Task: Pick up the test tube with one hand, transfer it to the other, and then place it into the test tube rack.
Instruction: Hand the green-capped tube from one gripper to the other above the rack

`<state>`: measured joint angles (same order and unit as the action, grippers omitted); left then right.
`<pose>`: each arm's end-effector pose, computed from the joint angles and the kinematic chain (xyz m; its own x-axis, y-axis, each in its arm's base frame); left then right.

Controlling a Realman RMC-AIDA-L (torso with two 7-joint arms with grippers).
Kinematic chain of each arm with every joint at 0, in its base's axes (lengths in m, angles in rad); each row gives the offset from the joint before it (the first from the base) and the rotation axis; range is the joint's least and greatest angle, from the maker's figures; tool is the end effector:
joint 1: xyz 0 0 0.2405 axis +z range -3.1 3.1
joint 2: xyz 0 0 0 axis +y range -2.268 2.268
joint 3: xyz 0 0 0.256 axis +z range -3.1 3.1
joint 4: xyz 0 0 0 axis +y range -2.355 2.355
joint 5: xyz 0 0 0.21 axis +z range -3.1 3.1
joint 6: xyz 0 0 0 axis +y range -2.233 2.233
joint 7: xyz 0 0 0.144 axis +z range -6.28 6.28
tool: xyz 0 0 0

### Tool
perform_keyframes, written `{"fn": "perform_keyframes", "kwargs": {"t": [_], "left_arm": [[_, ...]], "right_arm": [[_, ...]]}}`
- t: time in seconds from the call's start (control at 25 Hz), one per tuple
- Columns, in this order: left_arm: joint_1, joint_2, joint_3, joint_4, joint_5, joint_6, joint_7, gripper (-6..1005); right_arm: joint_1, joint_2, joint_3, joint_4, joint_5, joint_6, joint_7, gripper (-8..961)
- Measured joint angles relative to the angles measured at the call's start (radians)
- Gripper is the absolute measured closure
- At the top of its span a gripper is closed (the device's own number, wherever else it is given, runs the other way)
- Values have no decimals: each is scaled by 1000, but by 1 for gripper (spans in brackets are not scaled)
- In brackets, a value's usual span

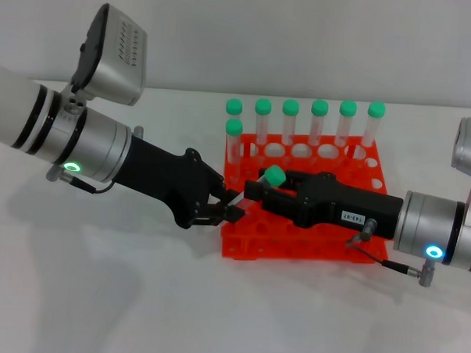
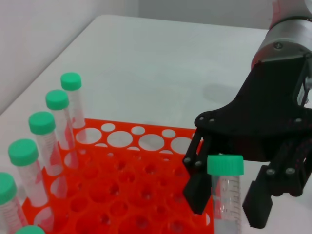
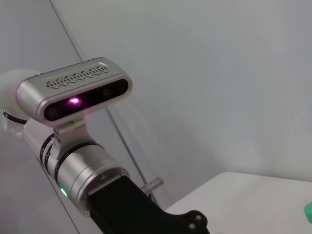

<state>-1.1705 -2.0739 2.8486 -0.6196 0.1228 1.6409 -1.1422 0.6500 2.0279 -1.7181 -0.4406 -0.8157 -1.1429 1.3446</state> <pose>-0.1858 0.3958 -0.0057 0.9860 0.1244 0.1107 0.1335 -0.9880 -0.0783 0.1775 0.3612 -0.0738 0.6105 -0.4077 -0.6791 -0.5446 -0.8386 0.0138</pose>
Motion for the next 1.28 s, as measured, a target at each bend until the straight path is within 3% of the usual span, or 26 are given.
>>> {"fn": "perform_keyframes", "kwargs": {"t": [0.16,0.36,0.8,1.28], "left_arm": [[0,0,0,2,0,-3,0,738],[-1,0,0,2,0,-13,-3,735],[-4,0,0,20,2,-23,-5,730],[-13,0,0,31,17,-50,-27,723]], "right_arm": [[-2,0,0,0,2,2,-1,538],[-6,0,0,-1,3,4,-2,560],[-2,0,0,-1,3,4,-2,753],[-2,0,-2,-1,4,7,-3,752]]}}
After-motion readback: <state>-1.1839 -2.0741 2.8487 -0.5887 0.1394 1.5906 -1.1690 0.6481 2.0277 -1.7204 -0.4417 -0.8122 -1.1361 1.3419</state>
